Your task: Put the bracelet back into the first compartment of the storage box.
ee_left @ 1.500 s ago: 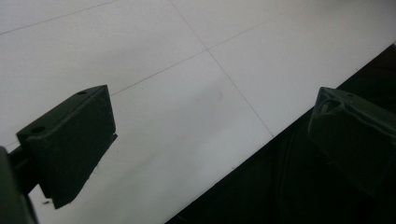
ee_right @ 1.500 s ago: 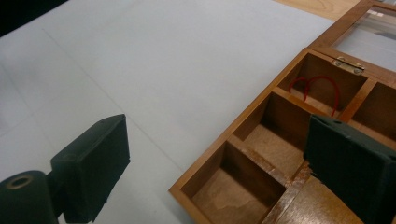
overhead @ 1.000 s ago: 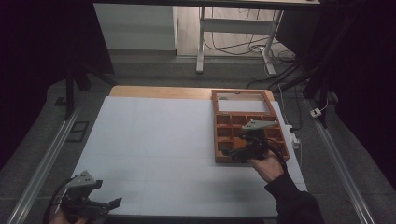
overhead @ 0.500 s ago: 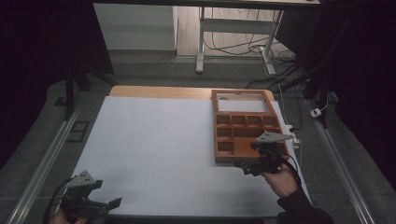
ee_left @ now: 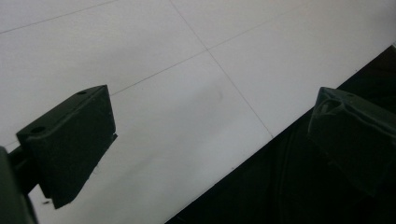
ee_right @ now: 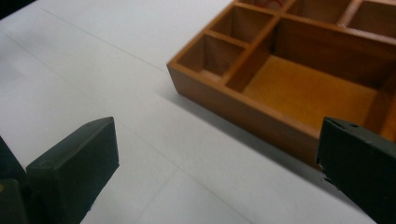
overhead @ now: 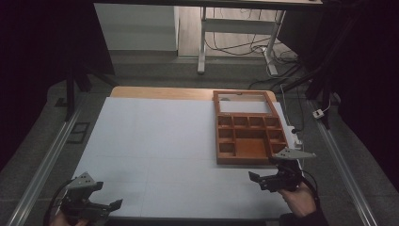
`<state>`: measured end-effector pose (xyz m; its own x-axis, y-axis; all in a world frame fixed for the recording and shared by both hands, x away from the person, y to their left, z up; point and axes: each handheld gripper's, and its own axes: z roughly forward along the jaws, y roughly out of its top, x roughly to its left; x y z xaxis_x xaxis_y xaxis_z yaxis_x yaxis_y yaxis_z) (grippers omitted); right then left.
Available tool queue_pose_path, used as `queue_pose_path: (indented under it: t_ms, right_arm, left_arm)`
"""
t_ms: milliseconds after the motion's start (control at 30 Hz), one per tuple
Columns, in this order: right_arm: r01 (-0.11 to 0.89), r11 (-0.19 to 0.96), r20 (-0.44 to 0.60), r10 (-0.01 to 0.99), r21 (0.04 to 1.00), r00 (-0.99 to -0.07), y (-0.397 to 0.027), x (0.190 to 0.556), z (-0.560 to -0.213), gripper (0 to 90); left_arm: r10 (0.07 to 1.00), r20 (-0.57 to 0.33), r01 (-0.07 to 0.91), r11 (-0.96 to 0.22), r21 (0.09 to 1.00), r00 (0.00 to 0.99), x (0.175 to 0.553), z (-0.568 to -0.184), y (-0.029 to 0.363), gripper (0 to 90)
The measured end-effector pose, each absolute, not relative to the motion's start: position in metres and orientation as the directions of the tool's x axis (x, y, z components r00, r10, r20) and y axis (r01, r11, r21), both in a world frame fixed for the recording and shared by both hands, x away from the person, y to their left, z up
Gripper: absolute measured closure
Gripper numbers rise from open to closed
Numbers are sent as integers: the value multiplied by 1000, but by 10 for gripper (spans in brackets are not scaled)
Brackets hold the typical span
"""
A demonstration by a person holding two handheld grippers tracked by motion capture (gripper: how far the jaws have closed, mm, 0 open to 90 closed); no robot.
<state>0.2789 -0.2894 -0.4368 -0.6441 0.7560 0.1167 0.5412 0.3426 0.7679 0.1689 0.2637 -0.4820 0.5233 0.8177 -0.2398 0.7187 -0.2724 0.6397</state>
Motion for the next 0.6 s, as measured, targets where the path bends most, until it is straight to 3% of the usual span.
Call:
queue_pose_path:
  t_ms: [600]
  right_arm:
    - [598,364,65,816,714,-574,-310,250,-452,0]
  left_arm:
    - [811,-241,716,-282,639,534,170,-482,263,6]
